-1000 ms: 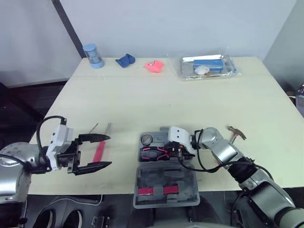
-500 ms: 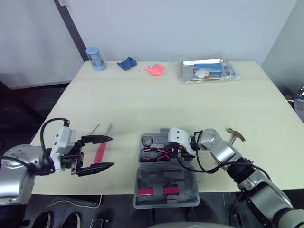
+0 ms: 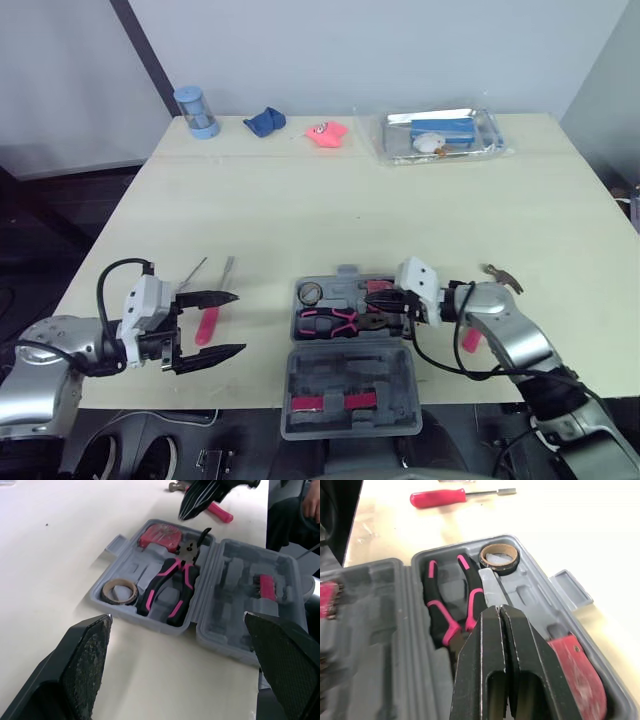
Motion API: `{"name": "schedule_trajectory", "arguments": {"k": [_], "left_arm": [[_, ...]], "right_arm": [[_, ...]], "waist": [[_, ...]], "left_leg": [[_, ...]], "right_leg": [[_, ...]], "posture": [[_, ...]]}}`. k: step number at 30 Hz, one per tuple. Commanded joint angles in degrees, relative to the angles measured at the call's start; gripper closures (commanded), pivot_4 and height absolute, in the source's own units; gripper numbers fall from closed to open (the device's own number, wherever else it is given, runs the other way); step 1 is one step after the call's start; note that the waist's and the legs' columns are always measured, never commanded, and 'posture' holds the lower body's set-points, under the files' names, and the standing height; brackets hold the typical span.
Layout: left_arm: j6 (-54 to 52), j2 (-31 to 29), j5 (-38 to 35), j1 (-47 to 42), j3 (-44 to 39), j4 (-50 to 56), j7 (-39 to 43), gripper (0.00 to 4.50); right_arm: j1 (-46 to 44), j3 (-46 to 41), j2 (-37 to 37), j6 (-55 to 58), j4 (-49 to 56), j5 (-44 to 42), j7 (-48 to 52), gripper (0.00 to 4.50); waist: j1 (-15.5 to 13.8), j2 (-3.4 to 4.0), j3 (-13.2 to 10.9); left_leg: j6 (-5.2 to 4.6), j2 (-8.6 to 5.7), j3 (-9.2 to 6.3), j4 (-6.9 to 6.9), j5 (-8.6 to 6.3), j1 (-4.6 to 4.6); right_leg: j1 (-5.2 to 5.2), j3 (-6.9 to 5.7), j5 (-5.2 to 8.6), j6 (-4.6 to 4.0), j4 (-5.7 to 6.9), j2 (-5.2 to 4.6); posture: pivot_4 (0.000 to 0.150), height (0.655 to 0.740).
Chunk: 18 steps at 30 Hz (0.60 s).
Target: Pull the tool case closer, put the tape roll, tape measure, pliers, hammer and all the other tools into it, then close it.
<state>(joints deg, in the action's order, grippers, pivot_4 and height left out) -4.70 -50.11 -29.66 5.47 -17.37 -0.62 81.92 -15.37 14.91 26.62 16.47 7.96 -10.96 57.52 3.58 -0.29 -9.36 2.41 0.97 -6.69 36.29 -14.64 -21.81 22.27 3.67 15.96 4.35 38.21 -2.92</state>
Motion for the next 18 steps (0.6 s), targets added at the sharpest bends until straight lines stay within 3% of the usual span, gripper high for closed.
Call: {"name": "schedule_trajectory", "arguments": {"k": [1, 3, 8, 9, 18], "left_arm": [[1.2, 0.6, 0.8, 0.2, 0.5, -1.3, -0.3, 0.95], [1.7, 1.0, 1.6, -0.2, 1.5, -2.2, -0.1, 1.66], [6.3, 2.3, 6.4, -2.6, 6.1, -7.1, -0.5, 4.20], [7.2, 2.7, 7.2, -3.1, 7.0, -8.1, -0.5, 4.45], [11.2, 6.5, 11.6, -7.3, 12.7, -15.8, -1.3, 4.45]], "right_arm": [[5.2, -5.3, 4.6, -4.5, 3.8, -3.9, 3.8, 4.50], [7.5, -6.1, 7.8, -4.6, 3.5, -4.9, 6.3, 4.50], [10.8, -5.4, 11.6, -8.4, -0.9, -2.4, 7.8, 4.50], [11.0, -4.9, 11.8, -9.2, -1.9, -1.6, 7.8, 4.50], [9.0, -1.7, 10.8, -12.6, -7.5, 3.4, 6.2, 4.50]], "waist": [[-0.3, 0.00, 0.0], [-0.5, -0.01, 0.0], [-0.5, -0.08, -0.1], [-0.5, -0.08, -0.1], [-0.7, -0.10, -0.1]], "left_leg": [[0.00, 0.00, 0.00, 0.00, 0.00, -0.02], [0.00, 0.00, 0.01, 0.00, 0.00, -0.06], [0.00, 0.04, 0.03, 0.00, 0.00, 0.00], [0.00, 0.04, 0.04, 0.00, 0.00, -0.01], [0.00, 0.04, 0.04, 0.02, 0.01, -0.03]], "right_leg": [[0.00, 0.00, 0.00, 0.00, -0.04, 0.00], [-0.02, -0.02, -0.01, 0.01, -0.10, -0.01], [-0.03, -0.01, -0.01, 0.01, -0.12, 0.04], [-0.03, 0.00, -0.01, 0.01, -0.12, 0.05], [-0.03, -0.01, -0.01, 0.01, -0.12, 0.05]], "posture": [[0.150, 0.7400], [0.150, 0.7400], [0.150, 0.7400], [0.150, 0.7400], [0.150, 0.7400]]}}
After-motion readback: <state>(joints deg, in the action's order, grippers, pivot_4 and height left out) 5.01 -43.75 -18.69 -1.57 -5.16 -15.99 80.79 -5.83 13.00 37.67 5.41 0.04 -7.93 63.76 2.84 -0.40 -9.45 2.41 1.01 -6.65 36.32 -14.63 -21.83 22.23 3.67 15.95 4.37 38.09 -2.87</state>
